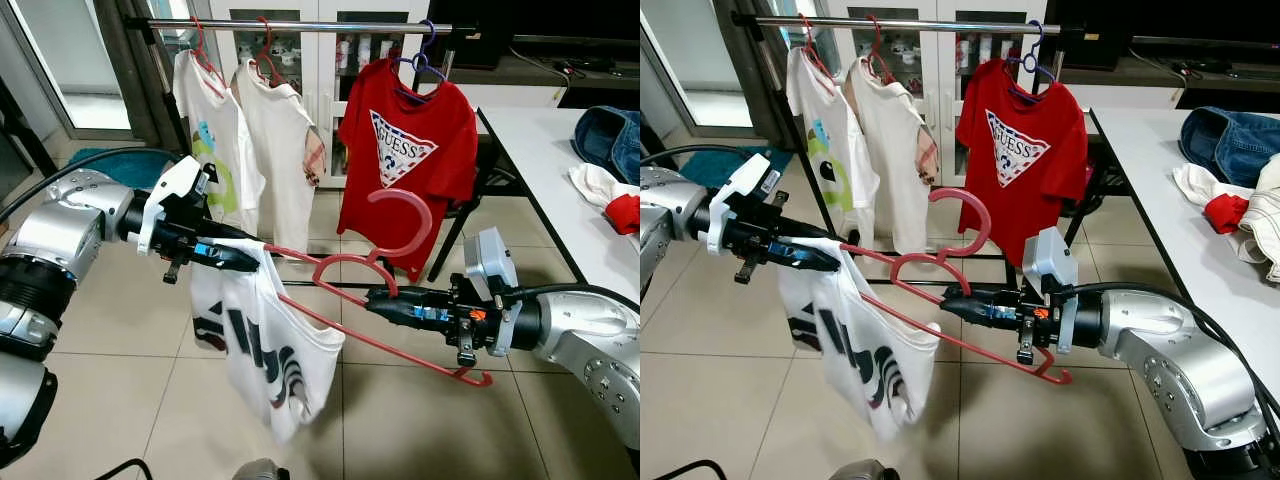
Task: Hang hanger
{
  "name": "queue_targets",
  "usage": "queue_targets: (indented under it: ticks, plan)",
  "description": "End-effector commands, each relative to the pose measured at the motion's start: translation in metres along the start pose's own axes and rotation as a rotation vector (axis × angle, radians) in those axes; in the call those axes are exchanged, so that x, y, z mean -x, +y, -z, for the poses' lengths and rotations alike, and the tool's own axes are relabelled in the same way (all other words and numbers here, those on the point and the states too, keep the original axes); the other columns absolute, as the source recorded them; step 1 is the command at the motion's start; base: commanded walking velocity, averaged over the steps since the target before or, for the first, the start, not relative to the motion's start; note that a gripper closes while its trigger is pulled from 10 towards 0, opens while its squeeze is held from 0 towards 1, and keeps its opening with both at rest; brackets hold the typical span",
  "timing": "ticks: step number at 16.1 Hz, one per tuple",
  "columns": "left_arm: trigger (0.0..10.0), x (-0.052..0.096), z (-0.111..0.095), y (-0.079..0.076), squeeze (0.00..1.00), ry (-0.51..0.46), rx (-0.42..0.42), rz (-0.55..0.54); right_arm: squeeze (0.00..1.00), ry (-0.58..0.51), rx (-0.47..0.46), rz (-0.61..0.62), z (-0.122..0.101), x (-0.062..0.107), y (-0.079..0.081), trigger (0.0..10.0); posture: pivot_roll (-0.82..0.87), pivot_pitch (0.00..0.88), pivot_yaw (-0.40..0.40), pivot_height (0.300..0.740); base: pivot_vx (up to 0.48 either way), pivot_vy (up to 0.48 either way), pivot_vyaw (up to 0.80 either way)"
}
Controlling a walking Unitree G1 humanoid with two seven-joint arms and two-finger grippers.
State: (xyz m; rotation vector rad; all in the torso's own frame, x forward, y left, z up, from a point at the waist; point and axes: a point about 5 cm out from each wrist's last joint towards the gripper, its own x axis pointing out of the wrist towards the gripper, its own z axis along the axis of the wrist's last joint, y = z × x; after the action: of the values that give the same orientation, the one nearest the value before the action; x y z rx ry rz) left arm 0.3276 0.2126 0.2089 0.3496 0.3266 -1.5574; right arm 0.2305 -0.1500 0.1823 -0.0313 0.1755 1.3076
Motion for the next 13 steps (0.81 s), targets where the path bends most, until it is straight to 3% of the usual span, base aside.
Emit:
queue_targets:
  ticks: [1, 9, 10, 11, 13]
  plan:
    - [0.0, -0.001, -0.01, 0.002, 0.0, -0.017, -0.027, 0.017, 0.0, -0.026, 0.043, -0.039, -0.01, -0.002, 0.006, 10.0, -0.06, 0.0, 0.065, 0.74, 0.0, 0.0, 0.0]
    - [0.0, -0.004, -0.019, -0.001, 0.0, -0.066, -0.019, 0.056, 0.0, -0.029, 0.029, -0.026, -0.009, -0.001, 0.004, 10.0, -0.06, 0.0, 0.07, 0.74, 0.0, 0.0, 0.0]
    - [0.0, -0.003, -0.02, -0.001, 0.0, -0.09, -0.01, 0.049, 0.25, -0.03, 0.022, -0.018, -0.009, 0.0, 0.003, 10.0, -0.06, 0.0, 0.071, 0.74, 0.0, 0.0, 0.0]
    - [0.0, -0.002, -0.021, -0.001, 0.0, -0.111, -0.001, 0.042, 0.98, -0.035, 0.014, -0.007, -0.009, 0.0, 0.002, 10.0, -0.07, 0.0, 0.071, 0.74, 0.0, 0.0, 0.0]
    - [0.0, -0.002, -0.022, -0.001, 0.0, -0.127, 0.013, 0.041, 1.0, -0.041, 0.006, 0.009, -0.009, 0.001, 0.0, 10.0, -0.07, 0.0, 0.074, 0.74, 0.0, 0.0, 0.0]
